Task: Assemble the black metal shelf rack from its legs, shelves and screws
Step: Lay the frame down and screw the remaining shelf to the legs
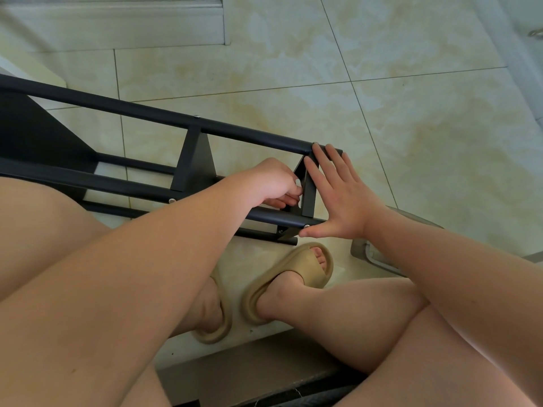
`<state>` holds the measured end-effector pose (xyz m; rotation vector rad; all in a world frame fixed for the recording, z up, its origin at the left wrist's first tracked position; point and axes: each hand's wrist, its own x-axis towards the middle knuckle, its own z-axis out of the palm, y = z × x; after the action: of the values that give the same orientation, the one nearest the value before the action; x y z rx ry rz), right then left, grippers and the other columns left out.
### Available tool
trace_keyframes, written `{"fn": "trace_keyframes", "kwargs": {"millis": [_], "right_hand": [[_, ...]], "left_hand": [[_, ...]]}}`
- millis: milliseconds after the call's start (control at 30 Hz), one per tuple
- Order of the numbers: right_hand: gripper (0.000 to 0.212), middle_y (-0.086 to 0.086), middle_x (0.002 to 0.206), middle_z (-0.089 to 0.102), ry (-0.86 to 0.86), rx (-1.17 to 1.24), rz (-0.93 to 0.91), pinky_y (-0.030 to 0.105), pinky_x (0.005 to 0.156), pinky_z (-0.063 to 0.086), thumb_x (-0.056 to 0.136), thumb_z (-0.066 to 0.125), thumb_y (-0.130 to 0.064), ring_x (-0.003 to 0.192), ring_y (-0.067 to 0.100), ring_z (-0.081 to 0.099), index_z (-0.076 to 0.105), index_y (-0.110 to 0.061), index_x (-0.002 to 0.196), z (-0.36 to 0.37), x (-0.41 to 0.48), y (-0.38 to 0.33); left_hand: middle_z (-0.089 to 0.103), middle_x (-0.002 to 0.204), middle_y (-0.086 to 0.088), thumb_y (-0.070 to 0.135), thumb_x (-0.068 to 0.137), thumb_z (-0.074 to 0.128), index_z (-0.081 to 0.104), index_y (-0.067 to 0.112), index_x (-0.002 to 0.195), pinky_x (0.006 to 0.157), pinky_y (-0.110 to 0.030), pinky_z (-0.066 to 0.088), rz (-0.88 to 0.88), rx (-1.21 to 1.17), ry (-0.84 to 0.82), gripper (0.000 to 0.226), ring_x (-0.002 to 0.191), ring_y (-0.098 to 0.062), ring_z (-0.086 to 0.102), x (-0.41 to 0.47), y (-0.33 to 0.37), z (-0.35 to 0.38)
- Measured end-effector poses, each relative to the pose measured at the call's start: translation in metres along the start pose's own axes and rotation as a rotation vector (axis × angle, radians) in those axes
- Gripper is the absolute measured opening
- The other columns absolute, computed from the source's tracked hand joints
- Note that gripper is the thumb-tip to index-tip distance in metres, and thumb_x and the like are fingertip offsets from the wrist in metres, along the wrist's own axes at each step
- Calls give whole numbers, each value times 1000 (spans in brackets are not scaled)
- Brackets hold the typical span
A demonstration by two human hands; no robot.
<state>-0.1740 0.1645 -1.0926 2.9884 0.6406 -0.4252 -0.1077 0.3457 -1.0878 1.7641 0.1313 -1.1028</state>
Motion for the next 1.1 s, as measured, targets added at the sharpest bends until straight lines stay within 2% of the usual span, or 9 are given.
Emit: {"fn": "trace_keyframes", "kwargs": {"millis": [200,400,600,767,1100], "right_hand": [[135,15,168,-12,6,-1,-1,51,125,-6,68,28,-102,154,35,-15,-4,-10,161,-1,0,1],[135,16,168,-11,2,-3,0,51,125,-5,68,26,-102,154,36,-13,-4,-9,161,-1,0,0],[136,16,168,-12,-3,-4,2,52,126,-4,68,31,-101,154,36,-14,-3,-8,161,-2,0,0],[136,16,168,-11,0,-6,-1,53,126,-3,68,30,-101,154,36,-13,-2,-8,161,-2,0,0],[136,16,168,-10,5,2,-1,53,126,-3,67,28,-102,155,36,-12,-2,-9,161,-1,-1,0]], "left_hand": [[72,100,-12,7,95,64,54,5,132,72,-27,58,1,-59,14,39,79,-15,71,-2,2,2],[72,88,-7,7,97,62,54,6,127,69,-25,57,-18,-85,-23,32,77,-14,71,-1,1,1],[75,68,1,12,97,62,56,13,96,65,-27,58,-74,-158,-41,6,69,-11,74,4,-4,-1],[76,72,1,19,101,56,62,11,98,57,-23,57,-126,-165,-62,10,68,-11,75,3,-4,-1],[76,71,-1,13,102,53,59,12,96,63,-24,58,-130,-150,-95,8,69,-11,75,5,-7,-5]]}}
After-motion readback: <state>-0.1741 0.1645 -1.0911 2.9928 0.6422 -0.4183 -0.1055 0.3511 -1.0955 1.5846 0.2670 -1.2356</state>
